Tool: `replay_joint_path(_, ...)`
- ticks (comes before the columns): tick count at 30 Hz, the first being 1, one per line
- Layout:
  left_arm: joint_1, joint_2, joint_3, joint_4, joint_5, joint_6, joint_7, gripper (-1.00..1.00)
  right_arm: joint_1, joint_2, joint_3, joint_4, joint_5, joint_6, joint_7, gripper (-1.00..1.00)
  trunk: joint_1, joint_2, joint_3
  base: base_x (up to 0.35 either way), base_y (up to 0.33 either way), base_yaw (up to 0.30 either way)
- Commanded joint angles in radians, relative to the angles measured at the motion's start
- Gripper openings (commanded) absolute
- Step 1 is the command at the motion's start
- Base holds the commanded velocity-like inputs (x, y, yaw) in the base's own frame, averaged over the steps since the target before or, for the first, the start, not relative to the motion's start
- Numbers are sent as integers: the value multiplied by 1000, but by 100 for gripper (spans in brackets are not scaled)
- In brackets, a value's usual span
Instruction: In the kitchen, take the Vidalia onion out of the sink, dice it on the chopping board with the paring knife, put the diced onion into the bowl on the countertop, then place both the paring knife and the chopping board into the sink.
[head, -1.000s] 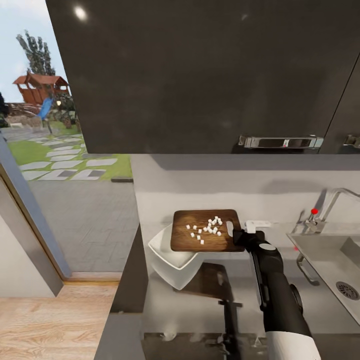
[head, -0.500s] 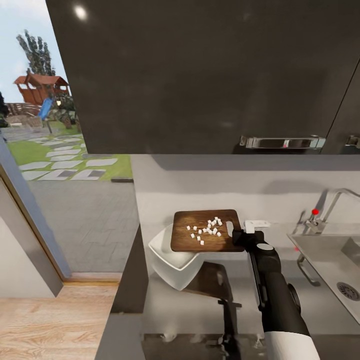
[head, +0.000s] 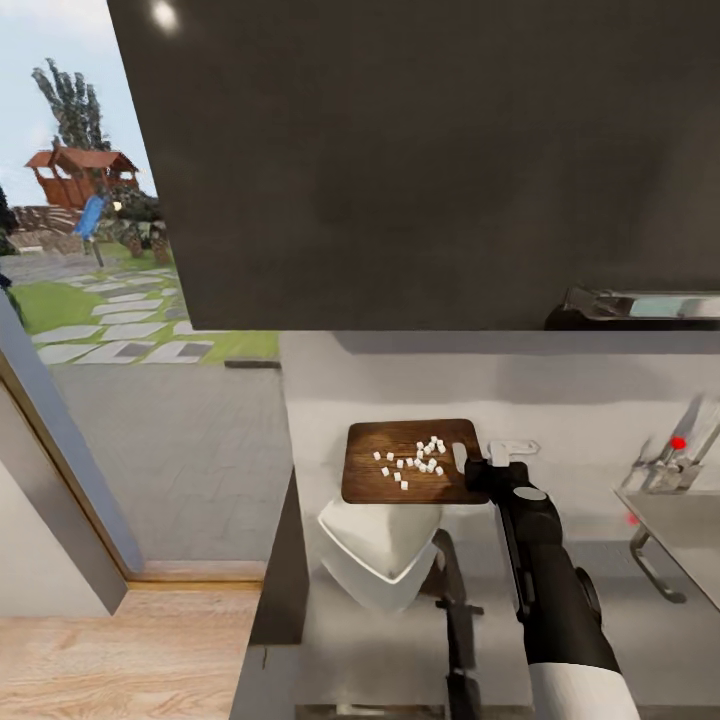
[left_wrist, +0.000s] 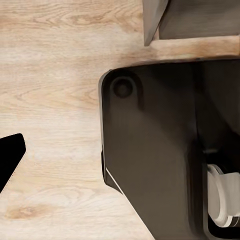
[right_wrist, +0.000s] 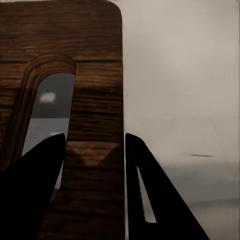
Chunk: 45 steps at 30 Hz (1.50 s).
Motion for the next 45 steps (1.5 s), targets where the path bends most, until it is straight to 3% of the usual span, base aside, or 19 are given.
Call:
replay_joint_path(1, 0, 1, -5, 1, 1, -1, 4, 100, -1, 1, -2, -1, 9, 4, 7, -100, 1, -2, -2, 68, 42, 0)
replay_joint_path(33, 0, 1, -5, 27, 1, -2, 4, 100, -1, 1, 3, -1, 6, -12, 21, -100, 1, -2, -2, 4, 2, 0)
replay_joint_path(39, 0, 1, -5, 27, 1, -2, 4, 100, -1, 1, 2, 10, 5, -99, 21, -100, 1, -2, -2, 0, 0, 0)
replay_joint_path(45, 0, 1, -5, 33, 1, -2, 4, 100, -1, 1, -1, 89, 5, -211, 20, -100, 1, -2, -2, 0, 0, 0)
